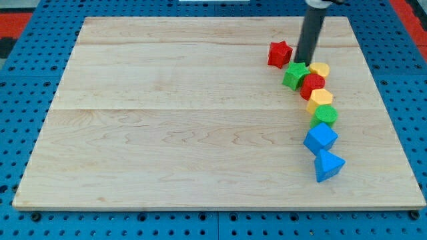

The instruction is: Move the red circle to the horizontal left side of the yellow hexagon

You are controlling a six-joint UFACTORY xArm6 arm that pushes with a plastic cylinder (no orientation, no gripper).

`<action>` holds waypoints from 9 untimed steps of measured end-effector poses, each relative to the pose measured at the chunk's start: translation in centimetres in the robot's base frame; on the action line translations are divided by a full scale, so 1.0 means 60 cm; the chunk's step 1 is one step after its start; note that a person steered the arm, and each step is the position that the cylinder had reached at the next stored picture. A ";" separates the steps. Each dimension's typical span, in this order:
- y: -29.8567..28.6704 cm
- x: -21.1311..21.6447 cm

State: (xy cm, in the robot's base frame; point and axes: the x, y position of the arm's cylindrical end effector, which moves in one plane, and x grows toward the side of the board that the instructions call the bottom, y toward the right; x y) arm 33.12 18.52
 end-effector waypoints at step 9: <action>-0.213 0.095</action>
